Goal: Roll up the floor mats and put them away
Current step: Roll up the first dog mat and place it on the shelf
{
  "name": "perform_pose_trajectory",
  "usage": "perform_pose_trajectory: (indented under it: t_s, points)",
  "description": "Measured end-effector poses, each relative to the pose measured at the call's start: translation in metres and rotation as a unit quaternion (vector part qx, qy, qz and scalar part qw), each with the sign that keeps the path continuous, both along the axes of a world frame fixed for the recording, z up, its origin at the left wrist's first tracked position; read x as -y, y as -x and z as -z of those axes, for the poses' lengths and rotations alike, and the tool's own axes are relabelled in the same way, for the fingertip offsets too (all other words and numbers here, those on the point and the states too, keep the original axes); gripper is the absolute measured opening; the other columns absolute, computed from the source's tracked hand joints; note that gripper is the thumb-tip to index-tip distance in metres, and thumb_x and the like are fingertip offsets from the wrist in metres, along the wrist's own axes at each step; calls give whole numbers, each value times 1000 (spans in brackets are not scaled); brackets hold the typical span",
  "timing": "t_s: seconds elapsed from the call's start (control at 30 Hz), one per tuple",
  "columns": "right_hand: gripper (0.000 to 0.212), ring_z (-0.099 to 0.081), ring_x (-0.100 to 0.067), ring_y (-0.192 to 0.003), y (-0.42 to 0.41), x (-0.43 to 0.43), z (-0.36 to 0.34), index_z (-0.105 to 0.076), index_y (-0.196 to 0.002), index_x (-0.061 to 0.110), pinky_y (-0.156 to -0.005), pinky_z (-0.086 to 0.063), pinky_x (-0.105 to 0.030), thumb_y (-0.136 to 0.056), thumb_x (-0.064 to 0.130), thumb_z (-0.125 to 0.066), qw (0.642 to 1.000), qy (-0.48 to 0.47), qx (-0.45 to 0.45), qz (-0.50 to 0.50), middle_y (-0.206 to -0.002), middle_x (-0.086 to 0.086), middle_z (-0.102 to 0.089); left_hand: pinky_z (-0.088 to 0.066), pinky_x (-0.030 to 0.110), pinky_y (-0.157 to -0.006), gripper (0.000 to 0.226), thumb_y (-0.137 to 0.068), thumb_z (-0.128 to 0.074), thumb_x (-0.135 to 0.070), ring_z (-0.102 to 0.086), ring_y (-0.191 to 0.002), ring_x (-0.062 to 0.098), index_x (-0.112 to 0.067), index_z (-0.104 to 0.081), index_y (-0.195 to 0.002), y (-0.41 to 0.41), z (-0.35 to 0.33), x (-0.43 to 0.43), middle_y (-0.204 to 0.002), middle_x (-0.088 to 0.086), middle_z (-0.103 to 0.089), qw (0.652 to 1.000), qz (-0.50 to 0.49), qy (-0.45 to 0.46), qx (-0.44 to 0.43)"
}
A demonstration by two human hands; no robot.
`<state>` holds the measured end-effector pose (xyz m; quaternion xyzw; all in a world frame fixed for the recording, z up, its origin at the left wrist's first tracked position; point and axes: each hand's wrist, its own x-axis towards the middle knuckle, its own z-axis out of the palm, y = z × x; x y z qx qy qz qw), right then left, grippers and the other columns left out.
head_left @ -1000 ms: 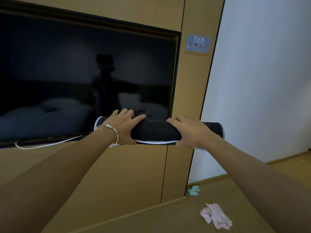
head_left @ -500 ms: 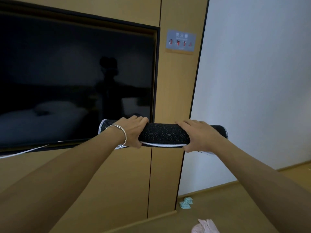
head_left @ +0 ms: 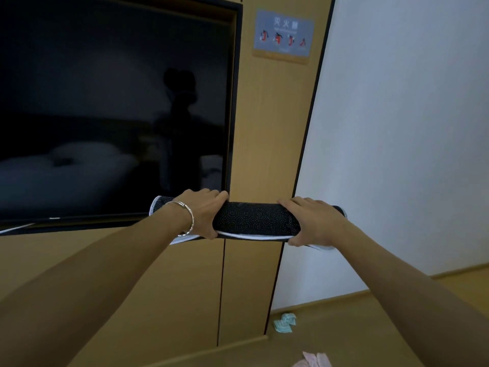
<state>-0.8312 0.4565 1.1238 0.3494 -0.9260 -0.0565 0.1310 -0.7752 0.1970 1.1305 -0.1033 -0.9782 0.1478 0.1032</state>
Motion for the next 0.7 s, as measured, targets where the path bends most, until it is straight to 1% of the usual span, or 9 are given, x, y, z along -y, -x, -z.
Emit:
perform_pose_trajectory:
  t_s: [0.07,0.17,0.3,0.4,0.53,0.7]
  points:
    - [84,-47,-16,-113,21,-3,-1,-25,-145,28,-91,-37,-30,-75,47,-68,1000,-12,-2,9,-130,5,-48,-42,31,-67,69,-63,-67,-58,-53,-91,15,-26,-36,-116,23,-1,-1,-104,-7,-52,1000,2,-2,20]
    - [81,-49,-17,-112,57,-8,-11,-28,-144,28,-88,-41,-31,-76,47,-68,999,-22,-16,30,-127,4,-51,-46,32,-71,73,-59,-69,-64,-55,-89,14,-28,-37,-115,68,-12,-5,-102,-10,-53,999,18,-10,40]
    - [78,-50,-17,-110,111,-15,-34,-33,-140,30,-82,-43,-32,-73,47,-70,997,-27,-14,65,-124,6,-53,-48,31,-73,74,-57,-71,-63,-55,-88,12,-29,-38,-114,129,-31,-9,-100,-12,-53,996,35,-57,64]
    - [77,-51,-17,-109,147,-16,-30,-35,-137,31,-80,-43,-32,-71,47,-71,996,-22,-5,86,-123,6,-53,-47,30,-73,73,-59,-72,-60,-54,-89,12,-28,-39,-115,169,-27,-10,-97,-13,-49,994,49,-75,69]
    - [76,-52,-17,-108,178,-17,2,-37,-137,31,-81,-46,-34,-71,45,-73,990,-41,85,101,-121,6,-54,-47,29,-72,75,-59,-74,-61,-54,-84,11,-28,-39,-117,204,7,-14,-95,-14,-50,986,53,-90,131]
    - [76,-53,-17,-108,223,-17,35,-40,-135,29,-84,-47,-36,-69,40,-78,979,-69,161,100,-121,5,-54,-50,29,-74,75,-60,-74,-63,-56,-85,11,-28,-39,-116,241,54,-18,-101,-12,-56,974,41,-115,193]
